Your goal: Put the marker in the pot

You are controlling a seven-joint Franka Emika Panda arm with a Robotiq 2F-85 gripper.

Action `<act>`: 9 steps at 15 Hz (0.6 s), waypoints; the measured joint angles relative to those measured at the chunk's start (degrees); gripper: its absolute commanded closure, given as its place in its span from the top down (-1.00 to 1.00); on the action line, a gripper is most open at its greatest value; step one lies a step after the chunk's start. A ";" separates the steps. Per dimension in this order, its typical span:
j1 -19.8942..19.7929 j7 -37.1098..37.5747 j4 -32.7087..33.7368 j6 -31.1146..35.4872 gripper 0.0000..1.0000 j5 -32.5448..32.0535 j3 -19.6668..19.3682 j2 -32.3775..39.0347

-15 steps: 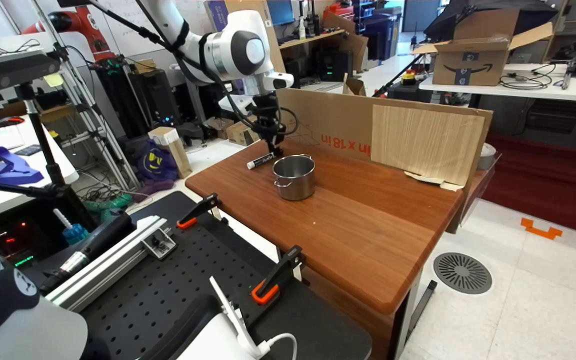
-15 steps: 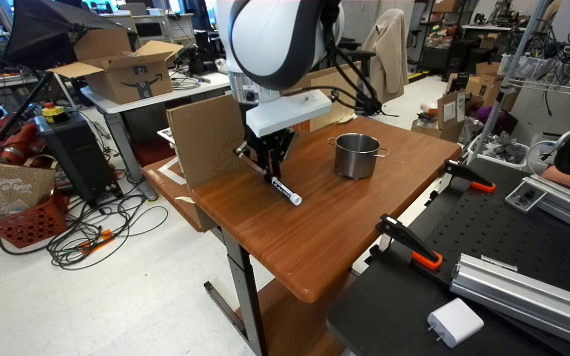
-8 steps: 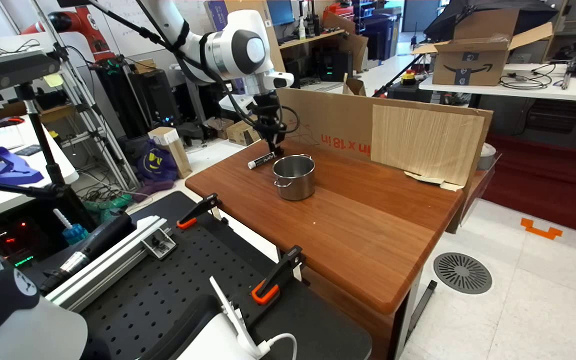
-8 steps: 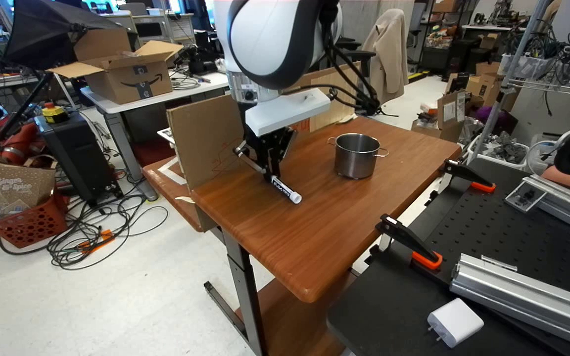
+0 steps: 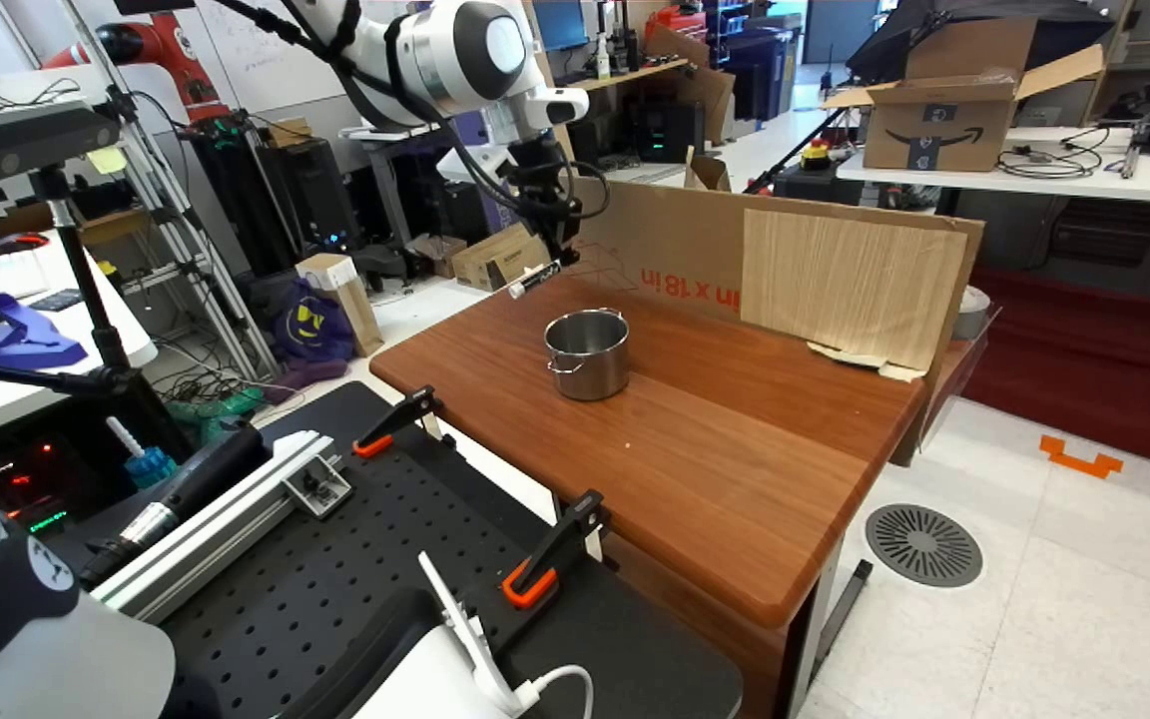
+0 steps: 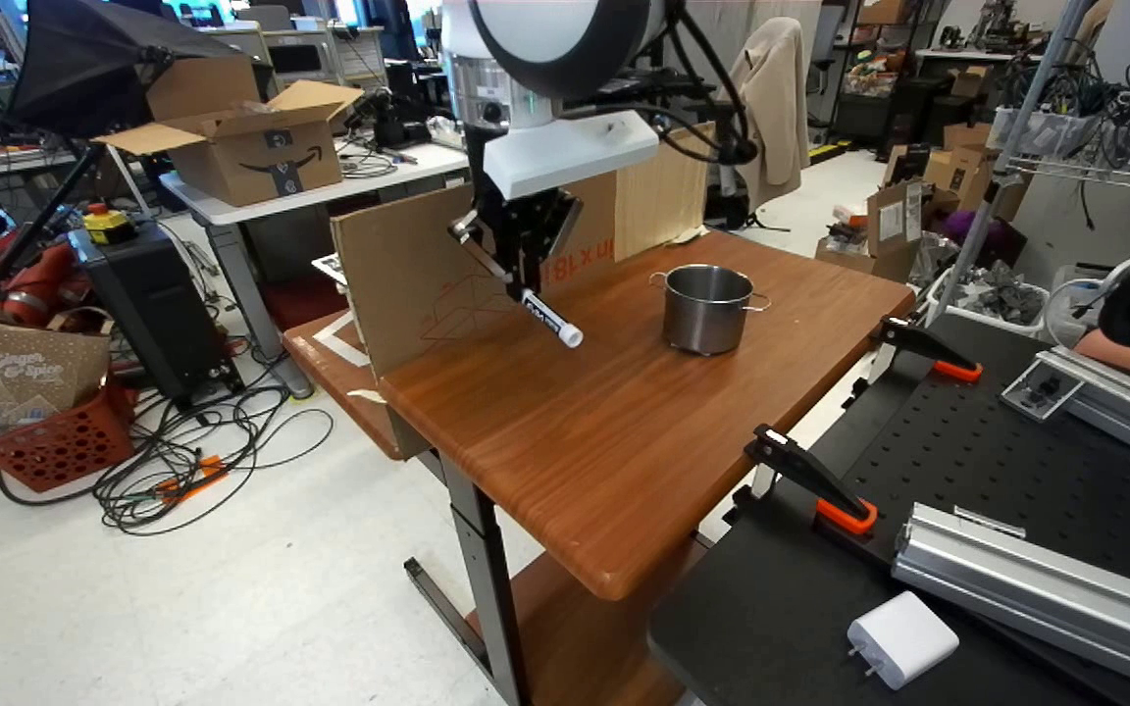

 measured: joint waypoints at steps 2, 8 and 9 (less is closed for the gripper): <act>0.21 1.70 -3.09 2.53 -0.91 -2.56 -1.79 -2.90; 1.04 12.54 -13.12 11.85 -0.91 -14.51 -8.84 -10.70; 1.62 15.19 -14.50 12.93 -0.91 -17.19 -10.46 -11.82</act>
